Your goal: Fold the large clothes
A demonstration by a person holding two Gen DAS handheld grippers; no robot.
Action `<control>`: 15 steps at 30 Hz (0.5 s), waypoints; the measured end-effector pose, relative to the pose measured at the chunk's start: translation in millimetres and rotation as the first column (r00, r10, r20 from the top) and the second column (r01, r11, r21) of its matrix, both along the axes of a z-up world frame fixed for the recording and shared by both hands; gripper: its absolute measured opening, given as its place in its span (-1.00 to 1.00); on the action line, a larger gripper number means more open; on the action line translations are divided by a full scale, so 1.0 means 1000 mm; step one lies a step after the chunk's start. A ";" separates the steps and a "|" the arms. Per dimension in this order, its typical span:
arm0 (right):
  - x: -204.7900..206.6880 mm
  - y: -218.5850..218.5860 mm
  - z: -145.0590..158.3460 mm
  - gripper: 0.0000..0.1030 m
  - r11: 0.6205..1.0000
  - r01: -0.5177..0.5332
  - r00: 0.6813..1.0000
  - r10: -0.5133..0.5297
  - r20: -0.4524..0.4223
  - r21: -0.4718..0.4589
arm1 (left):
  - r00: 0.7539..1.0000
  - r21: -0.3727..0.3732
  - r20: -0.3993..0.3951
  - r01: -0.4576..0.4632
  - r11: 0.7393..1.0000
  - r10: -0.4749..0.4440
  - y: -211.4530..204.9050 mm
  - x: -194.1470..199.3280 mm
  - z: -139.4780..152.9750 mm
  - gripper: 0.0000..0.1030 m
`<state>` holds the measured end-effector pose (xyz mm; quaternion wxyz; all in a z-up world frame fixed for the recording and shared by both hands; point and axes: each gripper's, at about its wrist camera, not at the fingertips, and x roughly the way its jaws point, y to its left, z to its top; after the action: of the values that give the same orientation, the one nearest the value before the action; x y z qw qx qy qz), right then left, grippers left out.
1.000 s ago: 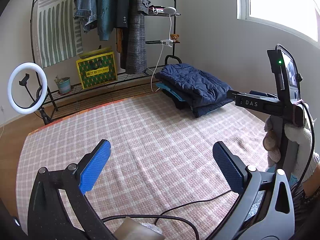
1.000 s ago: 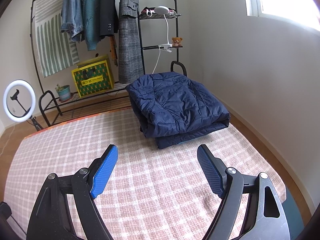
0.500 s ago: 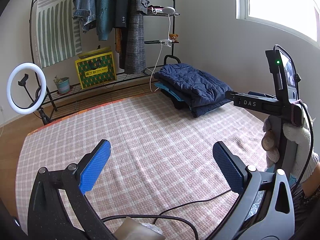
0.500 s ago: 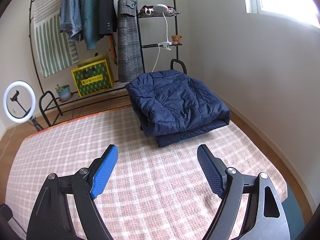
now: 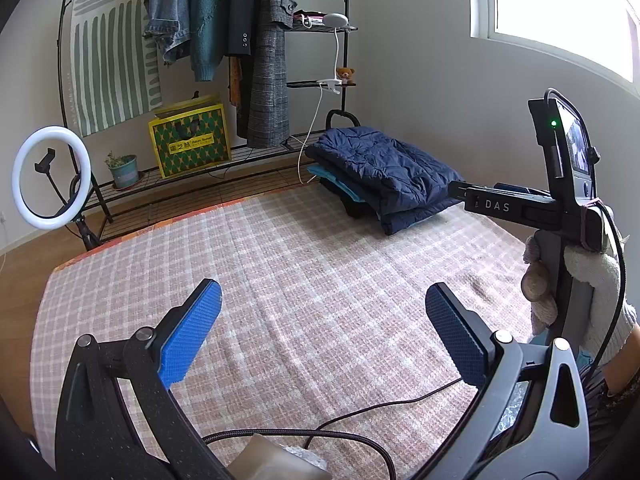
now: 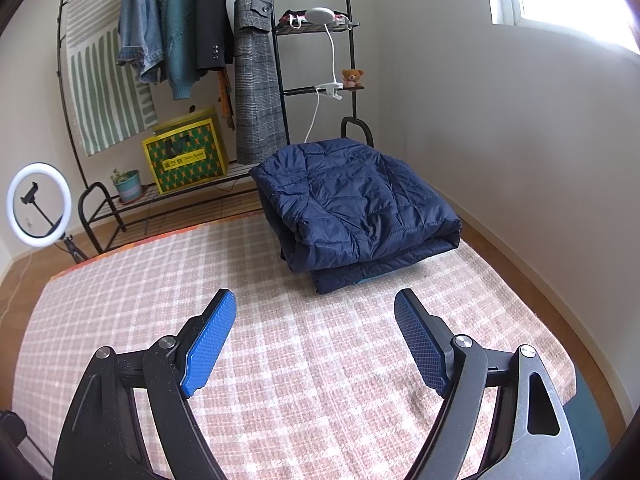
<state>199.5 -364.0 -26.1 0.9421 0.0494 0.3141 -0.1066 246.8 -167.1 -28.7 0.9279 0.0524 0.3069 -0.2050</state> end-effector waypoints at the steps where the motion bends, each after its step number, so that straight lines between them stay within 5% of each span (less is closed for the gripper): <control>1: 0.000 0.000 0.000 0.58 1.000 0.000 1.000 0.000 -0.001 0.001 | 1.000 0.000 0.000 0.000 1.000 0.000 0.000 0.000 0.000 1.00; 15: -0.002 0.004 -0.002 0.58 1.000 0.002 1.000 -0.002 -0.005 0.005 | 1.000 -0.001 0.004 -0.008 1.000 0.008 -0.001 0.000 0.001 1.00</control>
<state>197.4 -359.7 -27.7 0.9412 0.0516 0.3164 -0.1067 246.4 -167.8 -27.9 0.9294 0.0512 0.3051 -0.2015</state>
